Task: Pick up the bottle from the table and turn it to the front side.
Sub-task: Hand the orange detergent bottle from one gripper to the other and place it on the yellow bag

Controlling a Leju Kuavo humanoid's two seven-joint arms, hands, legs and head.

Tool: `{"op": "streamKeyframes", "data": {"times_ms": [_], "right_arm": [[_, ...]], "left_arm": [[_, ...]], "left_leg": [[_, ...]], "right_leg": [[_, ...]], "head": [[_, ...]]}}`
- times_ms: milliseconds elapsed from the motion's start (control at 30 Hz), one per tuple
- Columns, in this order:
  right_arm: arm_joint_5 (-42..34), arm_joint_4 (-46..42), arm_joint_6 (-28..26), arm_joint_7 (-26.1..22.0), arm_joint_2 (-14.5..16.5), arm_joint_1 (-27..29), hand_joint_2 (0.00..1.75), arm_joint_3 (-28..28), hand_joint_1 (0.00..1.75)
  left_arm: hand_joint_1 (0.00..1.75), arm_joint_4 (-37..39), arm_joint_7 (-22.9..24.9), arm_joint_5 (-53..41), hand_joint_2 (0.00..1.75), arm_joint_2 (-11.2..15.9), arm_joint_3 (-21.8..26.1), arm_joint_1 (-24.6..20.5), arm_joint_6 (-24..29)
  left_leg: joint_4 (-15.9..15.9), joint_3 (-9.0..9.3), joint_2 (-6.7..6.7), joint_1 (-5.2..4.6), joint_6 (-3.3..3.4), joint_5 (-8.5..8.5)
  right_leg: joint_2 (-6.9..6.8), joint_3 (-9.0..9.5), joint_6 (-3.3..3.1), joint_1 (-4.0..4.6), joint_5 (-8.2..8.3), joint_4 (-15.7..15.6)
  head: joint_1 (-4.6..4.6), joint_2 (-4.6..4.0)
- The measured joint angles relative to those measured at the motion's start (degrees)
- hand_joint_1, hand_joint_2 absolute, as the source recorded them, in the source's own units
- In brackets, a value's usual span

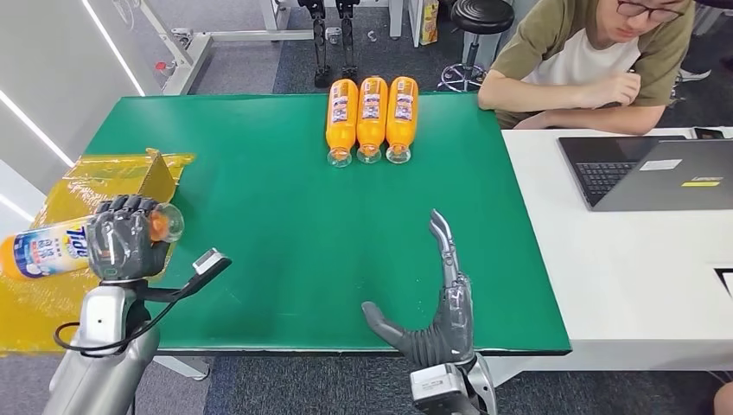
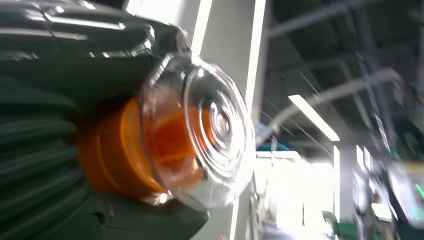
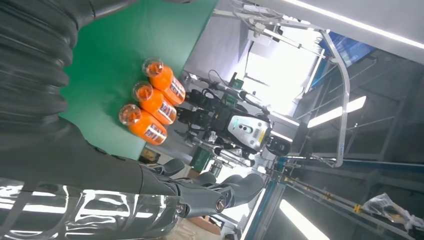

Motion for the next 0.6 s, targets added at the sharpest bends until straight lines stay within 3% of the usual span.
{"op": "streamKeyframes", "data": {"times_ms": [67,233,400,600], "right_arm": [[-1.0,0.3,0.6,-0.1,0.0,-0.4,1.75,0.0,0.00],[-2.9,1.2,1.4,-0.3,0.0,-2.0,1.75,0.0,0.00],[-2.4,1.6,1.5,-0.4,0.0,-2.2,1.75,0.0,0.00],[-1.1,1.6,2.0,0.2,0.4,-3.1,1.75,0.0,0.00]], "left_arm": [[1.75,6.0,-2.2,0.0,1.75,2.1,-4.4,-3.6,-2.0],[1.75,17.5,-12.8,0.1,1.75,6.5,-13.7,-10.4,-9.0],[1.75,24.4,-13.9,1.0,1.75,8.2,-18.2,-13.0,-12.5],[1.75,28.4,-15.3,1.4,1.75,7.2,-20.2,-14.6,-14.9]], "left_leg": [[0.0,0.01,0.04,0.00,-0.03,0.02],[0.0,0.02,0.24,0.00,-0.05,0.03],[0.0,-0.02,0.25,0.00,-0.05,0.03],[0.0,-0.07,0.24,0.00,-0.05,0.02]], "right_leg": [[0.03,-0.01,-0.06,0.00,0.05,0.0],[0.24,-0.08,-0.12,0.00,0.10,0.0],[0.28,-0.15,-0.12,0.00,0.09,0.0],[0.26,-0.18,-0.12,0.00,0.09,0.0]], "head": [[0.01,0.00],[0.01,0.00],[0.01,0.00],[0.02,0.00]]}}
